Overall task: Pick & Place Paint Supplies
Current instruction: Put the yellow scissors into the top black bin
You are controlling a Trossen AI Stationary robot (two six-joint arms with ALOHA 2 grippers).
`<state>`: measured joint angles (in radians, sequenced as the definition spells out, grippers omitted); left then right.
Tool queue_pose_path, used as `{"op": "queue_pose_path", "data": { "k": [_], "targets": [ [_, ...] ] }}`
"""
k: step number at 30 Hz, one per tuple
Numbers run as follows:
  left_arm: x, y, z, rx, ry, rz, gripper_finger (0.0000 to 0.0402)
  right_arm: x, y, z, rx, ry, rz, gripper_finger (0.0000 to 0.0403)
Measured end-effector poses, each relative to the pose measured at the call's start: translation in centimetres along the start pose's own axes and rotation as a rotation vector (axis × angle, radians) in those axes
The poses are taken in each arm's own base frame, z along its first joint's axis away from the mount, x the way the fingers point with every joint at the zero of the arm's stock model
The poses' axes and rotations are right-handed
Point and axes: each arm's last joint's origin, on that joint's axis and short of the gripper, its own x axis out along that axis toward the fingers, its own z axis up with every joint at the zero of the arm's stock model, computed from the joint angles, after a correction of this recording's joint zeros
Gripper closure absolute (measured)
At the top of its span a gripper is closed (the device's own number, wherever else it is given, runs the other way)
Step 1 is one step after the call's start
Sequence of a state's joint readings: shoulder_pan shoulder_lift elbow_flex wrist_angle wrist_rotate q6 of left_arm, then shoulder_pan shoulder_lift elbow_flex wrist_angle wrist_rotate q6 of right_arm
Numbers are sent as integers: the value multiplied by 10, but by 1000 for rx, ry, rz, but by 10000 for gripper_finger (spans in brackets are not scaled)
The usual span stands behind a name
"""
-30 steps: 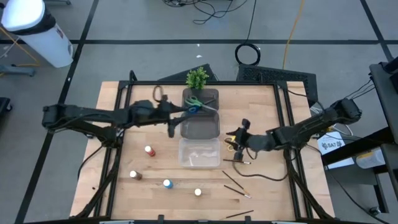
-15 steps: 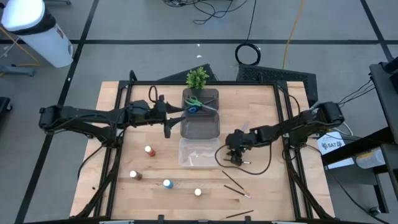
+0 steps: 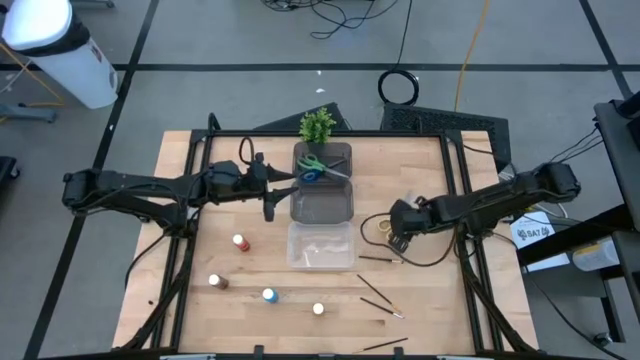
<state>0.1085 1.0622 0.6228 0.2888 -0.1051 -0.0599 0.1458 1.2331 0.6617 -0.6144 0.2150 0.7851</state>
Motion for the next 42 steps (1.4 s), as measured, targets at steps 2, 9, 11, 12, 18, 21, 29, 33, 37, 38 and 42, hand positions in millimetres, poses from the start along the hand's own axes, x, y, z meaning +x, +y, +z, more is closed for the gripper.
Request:
{"op": "queue_pose_path", "data": {
  "k": [2,9,11,12,18,21,29,33,37,38,42],
  "targets": [
    [0,0,0,-2,0,0,213,-3,-2,2,12,-51,-25,324],
    [0,0,0,-1,2,0,213,-1,4,9,-67,-203,16,276],
    [0,0,0,-1,3,0,213,3,5,8,-120,-227,52,249],
    [0,0,-1,-1,5,0,213,7,5,7,-174,-240,68,236],
    [0,0,-1,0,12,1,213,29,-2,-10,-387,-287,77,193],
    [0,0,-1,0,13,1,213,33,-6,-17,-398,-253,82,193],
    [0,1,-1,0,8,4,213,36,0,-13,-404,-310,119,221],
    [0,1,-1,0,8,4,213,46,6,-15,-445,-285,143,233],
    [0,1,-1,0,11,4,213,62,4,-17,-409,-197,118,247],
    [0,1,-1,0,10,4,213,66,2,-18,-402,-176,106,253],
    [0,1,-1,0,9,4,213,78,-7,-20,-393,-78,69,288]
  ]
}}
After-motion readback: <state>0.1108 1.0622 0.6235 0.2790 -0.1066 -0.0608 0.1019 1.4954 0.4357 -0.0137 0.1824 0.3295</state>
